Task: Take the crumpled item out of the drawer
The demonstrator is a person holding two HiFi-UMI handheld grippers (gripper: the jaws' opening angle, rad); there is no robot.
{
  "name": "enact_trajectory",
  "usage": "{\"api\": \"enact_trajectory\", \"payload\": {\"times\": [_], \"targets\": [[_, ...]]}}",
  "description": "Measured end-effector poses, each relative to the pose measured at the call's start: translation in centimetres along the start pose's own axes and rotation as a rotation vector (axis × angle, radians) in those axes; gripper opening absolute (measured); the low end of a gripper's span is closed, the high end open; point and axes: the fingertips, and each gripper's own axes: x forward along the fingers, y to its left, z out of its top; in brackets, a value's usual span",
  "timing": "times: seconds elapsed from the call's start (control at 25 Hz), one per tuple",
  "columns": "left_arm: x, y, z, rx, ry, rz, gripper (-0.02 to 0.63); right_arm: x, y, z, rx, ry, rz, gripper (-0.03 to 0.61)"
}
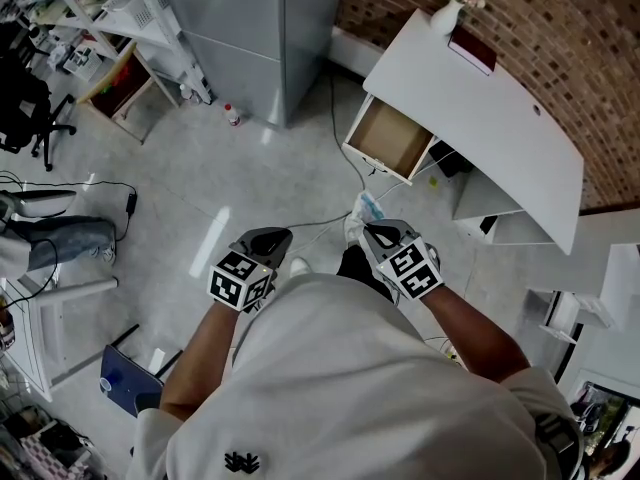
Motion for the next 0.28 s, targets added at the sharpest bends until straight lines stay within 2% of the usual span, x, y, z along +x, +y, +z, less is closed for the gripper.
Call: {"api": "enact_trajectory", "payload": {"times": [0.28], "targets": [[0.51,0.05,0.70,-0.001,0.007,-0.001,0.025,-0.01,-0.93,0.11,0.000,-0.001,0.002,0.029]]}}
